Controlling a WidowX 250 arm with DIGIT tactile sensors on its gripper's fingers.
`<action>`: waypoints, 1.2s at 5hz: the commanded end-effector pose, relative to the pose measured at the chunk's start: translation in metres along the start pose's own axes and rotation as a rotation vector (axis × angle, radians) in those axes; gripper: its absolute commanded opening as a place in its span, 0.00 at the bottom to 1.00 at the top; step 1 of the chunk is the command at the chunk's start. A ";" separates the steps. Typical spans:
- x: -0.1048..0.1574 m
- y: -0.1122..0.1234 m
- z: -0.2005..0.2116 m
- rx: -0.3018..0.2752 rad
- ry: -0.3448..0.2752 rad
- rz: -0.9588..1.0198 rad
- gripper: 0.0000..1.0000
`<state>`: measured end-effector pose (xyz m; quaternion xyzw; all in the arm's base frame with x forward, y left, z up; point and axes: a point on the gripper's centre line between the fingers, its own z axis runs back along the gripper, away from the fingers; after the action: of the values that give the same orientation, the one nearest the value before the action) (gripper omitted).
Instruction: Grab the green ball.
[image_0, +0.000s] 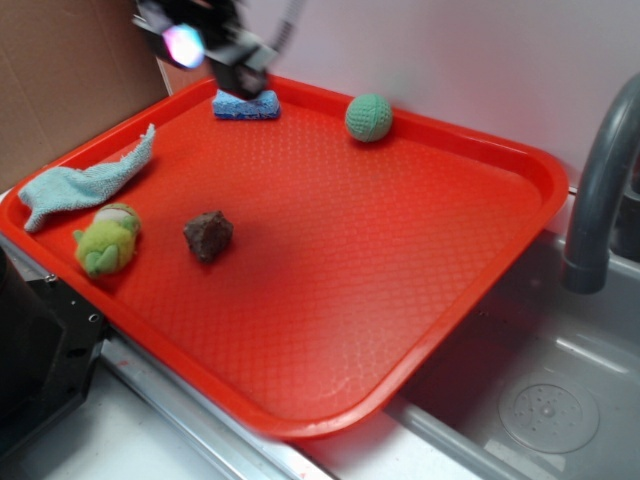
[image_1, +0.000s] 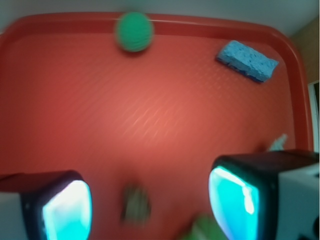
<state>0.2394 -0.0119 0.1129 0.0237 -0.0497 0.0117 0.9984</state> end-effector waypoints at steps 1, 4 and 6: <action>0.058 -0.003 -0.034 -0.026 -0.167 -0.061 1.00; 0.111 -0.005 -0.070 -0.035 -0.177 -0.092 1.00; 0.122 -0.005 -0.089 -0.008 -0.136 -0.055 0.00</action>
<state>0.3539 -0.0078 0.0186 0.0177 -0.0798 -0.0120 0.9966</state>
